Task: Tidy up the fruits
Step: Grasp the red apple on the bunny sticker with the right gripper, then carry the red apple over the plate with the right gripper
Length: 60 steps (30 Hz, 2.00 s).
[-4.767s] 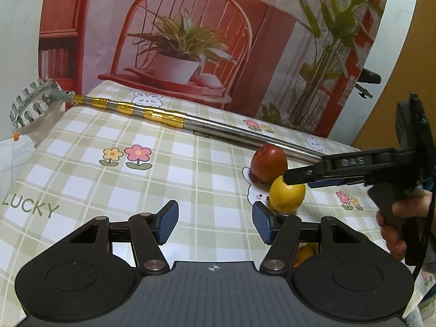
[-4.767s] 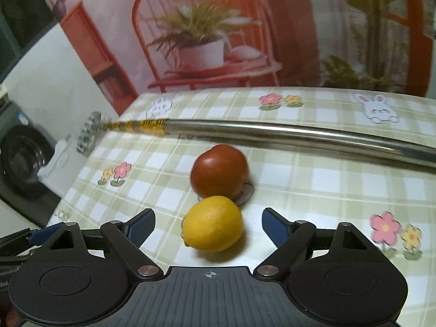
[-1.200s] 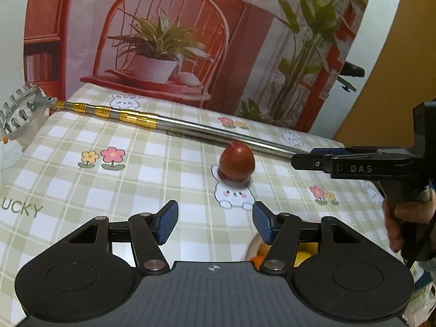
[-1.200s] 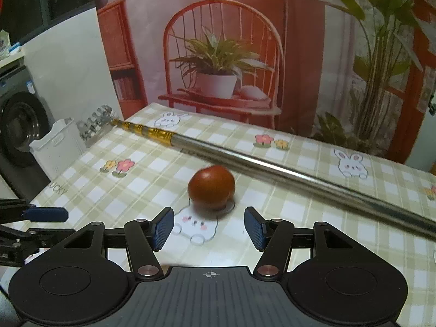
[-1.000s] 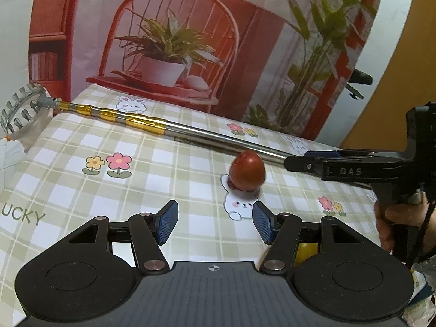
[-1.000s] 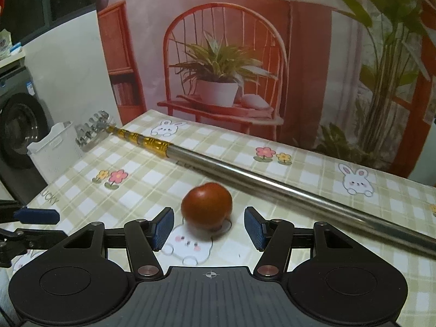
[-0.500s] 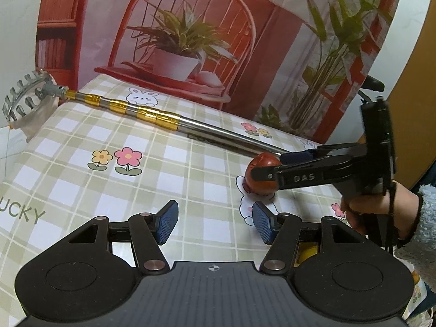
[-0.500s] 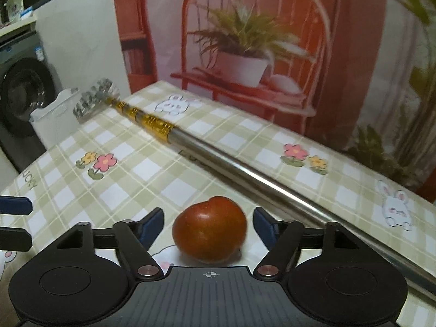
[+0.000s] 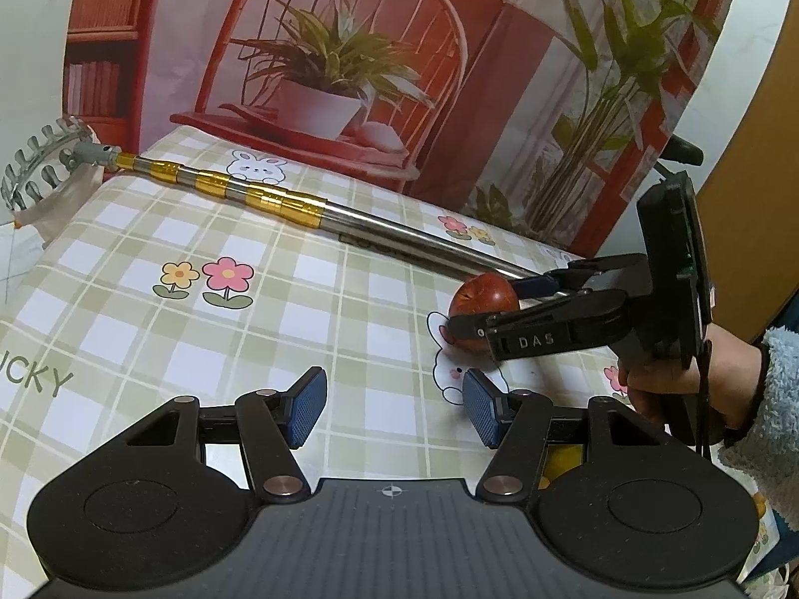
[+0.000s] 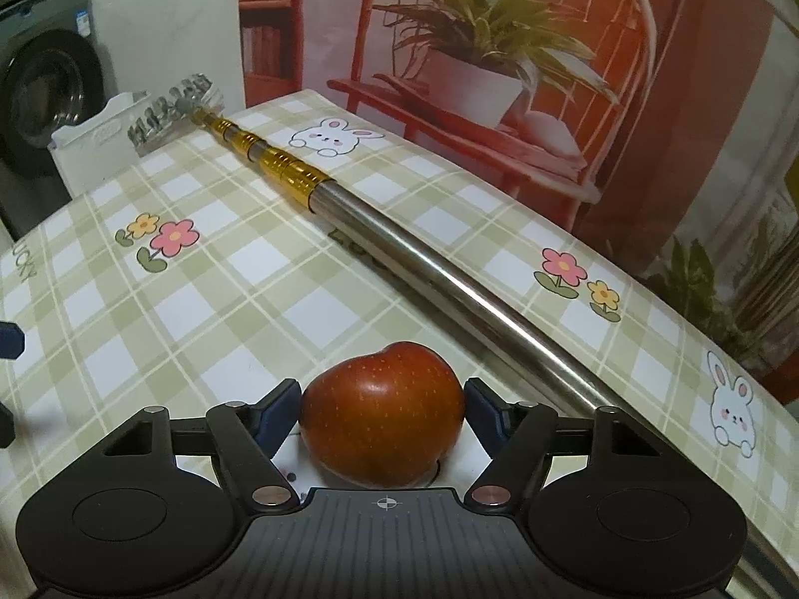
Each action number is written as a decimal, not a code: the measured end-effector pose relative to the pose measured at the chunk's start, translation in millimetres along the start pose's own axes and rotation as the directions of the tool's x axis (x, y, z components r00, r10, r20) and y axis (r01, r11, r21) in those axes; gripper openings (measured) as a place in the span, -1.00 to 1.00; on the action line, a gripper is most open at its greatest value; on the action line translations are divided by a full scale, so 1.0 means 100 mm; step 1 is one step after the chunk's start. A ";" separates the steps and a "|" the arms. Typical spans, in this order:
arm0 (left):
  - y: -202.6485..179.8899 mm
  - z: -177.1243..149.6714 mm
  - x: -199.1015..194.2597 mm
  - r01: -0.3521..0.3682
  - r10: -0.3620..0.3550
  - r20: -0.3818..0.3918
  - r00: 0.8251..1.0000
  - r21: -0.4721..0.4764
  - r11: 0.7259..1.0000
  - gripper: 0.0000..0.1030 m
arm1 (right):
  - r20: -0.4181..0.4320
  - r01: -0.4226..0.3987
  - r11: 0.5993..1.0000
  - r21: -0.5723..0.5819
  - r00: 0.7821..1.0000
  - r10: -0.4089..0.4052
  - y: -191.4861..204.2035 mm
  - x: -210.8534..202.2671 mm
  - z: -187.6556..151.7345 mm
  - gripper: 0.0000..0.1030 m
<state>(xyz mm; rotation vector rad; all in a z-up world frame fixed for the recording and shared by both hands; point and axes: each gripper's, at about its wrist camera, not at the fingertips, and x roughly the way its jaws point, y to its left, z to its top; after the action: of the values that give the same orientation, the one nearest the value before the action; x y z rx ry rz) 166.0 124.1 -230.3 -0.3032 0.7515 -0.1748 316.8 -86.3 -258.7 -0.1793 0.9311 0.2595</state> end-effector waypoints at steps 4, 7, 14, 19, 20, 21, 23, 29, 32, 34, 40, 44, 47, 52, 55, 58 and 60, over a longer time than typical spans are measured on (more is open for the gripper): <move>-0.03 -0.03 -0.02 0.006 -0.006 -0.002 1.000 0.005 1.000 0.22 | 0.006 0.003 1.000 -0.017 1.000 -0.003 0.02 -0.06 -0.07 0.30; -0.06 -0.05 -0.04 0.012 -0.012 -0.004 1.000 0.009 1.000 0.22 | 0.006 -0.007 1.000 -0.013 1.000 0.007 0.03 -0.12 -0.14 0.30; -0.14 -0.09 -0.10 0.025 -0.024 -0.005 1.000 0.026 0.999 0.22 | 0.054 -0.051 0.999 -0.002 0.997 0.051 0.08 -0.39 -0.31 0.29; -0.20 -0.12 -0.18 0.043 -0.043 0.001 0.999 0.038 0.998 0.22 | 0.103 -0.074 0.997 0.004 0.992 0.073 0.12 -0.68 -0.39 0.29; -0.21 -0.13 -0.20 0.045 -0.045 0.001 0.999 0.042 0.998 0.22 | 0.111 -0.078 0.997 0.005 0.991 0.077 0.12 -0.75 -0.41 0.29; -0.23 -0.14 -0.22 0.046 -0.046 0.001 0.999 0.046 0.998 0.22 | 0.119 -0.085 0.996 0.010 0.989 0.083 0.12 -0.81 -0.43 0.29; -0.25 -0.15 -0.24 0.054 -0.054 -0.001 0.999 0.048 0.997 0.22 | 0.142 -0.098 0.995 0.015 0.985 0.095 0.13 -0.98 -0.50 0.29; -0.36 -0.19 -0.32 0.074 -0.074 0.001 0.997 0.068 0.995 0.22 | 0.200 -0.141 0.990 0.030 0.971 0.132 0.21 -1.51 -0.76 0.29; -0.41 -0.21 -0.35 0.083 -0.083 0.000 0.997 0.079 0.993 0.22 | 0.198 -0.151 0.988 0.032 0.970 0.142 0.30 -1.68 -0.95 0.29; -0.45 -0.23 -0.38 0.090 -0.090 0.000 0.996 0.086 0.992 0.22 | 0.192 -0.157 0.987 0.042 0.971 0.146 0.37 -1.75 -1.08 0.30; -0.52 -0.29 -0.47 0.097 -0.098 0.003 0.995 0.106 0.990 0.22 | 0.189 -0.162 0.985 0.059 0.971 0.149 0.51 -1.79 -1.36 0.30; -0.55 -0.33 -0.52 0.102 -0.103 0.003 0.995 0.119 0.988 0.22 | 0.199 -0.162 0.983 0.084 0.969 0.142 0.50 -1.78 -1.44 0.30; -0.56 -0.35 -0.52 0.108 -0.108 -0.003 0.994 0.122 0.987 0.22 | 0.196 -0.168 0.982 0.090 0.969 0.148 0.50 -1.83 -1.48 0.30; -0.60 -0.38 -0.49 0.119 -0.118 -0.019 0.993 0.127 0.985 0.22 | 0.182 -0.155 0.987 0.045 0.973 0.145 0.59 -1.93 -1.56 0.30; -0.61 -0.40 -0.48 0.122 -0.120 -0.025 0.992 0.134 0.983 0.22 | 0.170 -0.128 0.992 0.000 0.977 0.126 0.67 -1.94 -1.57 0.30; -0.59 -0.40 -0.46 0.120 -0.118 -0.028 0.993 0.129 0.984 0.22 | 0.157 -0.114 0.993 -0.028 0.981 0.117 0.75 -1.88 -1.54 0.30; -0.58 -0.40 -0.46 0.117 -0.115 -0.029 0.993 0.124 0.985 0.22 | 0.169 -0.102 0.994 -0.028 0.980 0.106 0.76 -1.86 -1.52 0.30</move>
<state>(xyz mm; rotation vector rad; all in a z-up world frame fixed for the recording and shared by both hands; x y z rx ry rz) 102.9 73.6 -209.4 -0.2254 0.7416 -0.3351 72.0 -80.1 -199.8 -0.1241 0.7691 0.3750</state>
